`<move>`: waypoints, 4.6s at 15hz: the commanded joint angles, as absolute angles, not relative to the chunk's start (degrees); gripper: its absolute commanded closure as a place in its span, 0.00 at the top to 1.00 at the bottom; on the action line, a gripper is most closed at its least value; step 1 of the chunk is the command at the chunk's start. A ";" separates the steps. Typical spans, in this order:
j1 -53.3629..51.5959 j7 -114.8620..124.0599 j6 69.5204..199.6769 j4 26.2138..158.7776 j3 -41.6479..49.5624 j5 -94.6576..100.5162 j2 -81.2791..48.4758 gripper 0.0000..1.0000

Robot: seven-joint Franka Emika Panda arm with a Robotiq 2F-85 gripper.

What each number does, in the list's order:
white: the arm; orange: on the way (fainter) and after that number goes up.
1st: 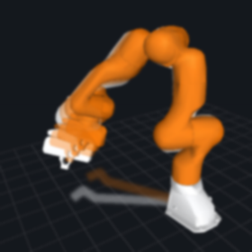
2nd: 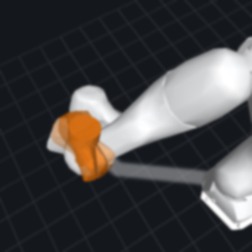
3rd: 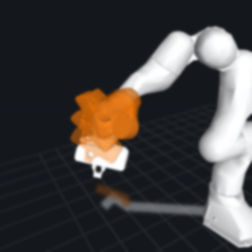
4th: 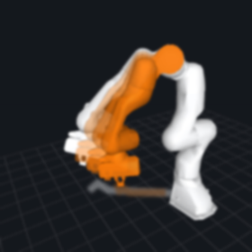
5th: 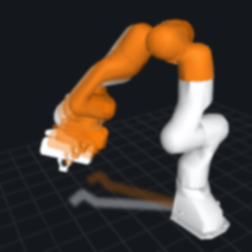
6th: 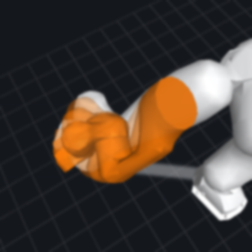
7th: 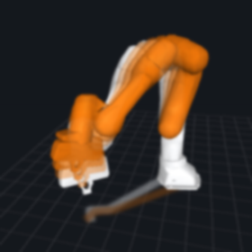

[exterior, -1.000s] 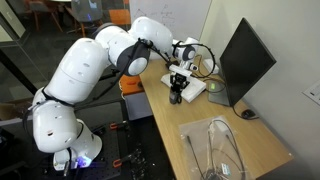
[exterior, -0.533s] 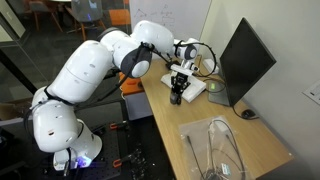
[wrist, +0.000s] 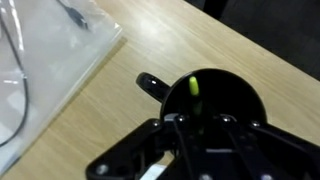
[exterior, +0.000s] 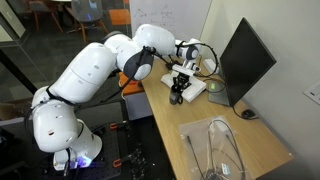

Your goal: Take the yellow pen out of the mug

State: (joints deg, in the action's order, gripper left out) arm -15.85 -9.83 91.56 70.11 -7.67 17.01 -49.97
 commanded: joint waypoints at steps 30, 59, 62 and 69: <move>-17.62 -21.25 96.77 77.81 -8.88 21.80 -45.02 0.29; -16.06 -16.89 95.67 79.73 -9.22 18.84 -41.79 0.15; -15.72 -17.03 96.06 80.47 -9.42 17.95 -39.92 0.17; -14.07 -17.33 97.58 85.45 -9.81 15.64 -31.29 0.08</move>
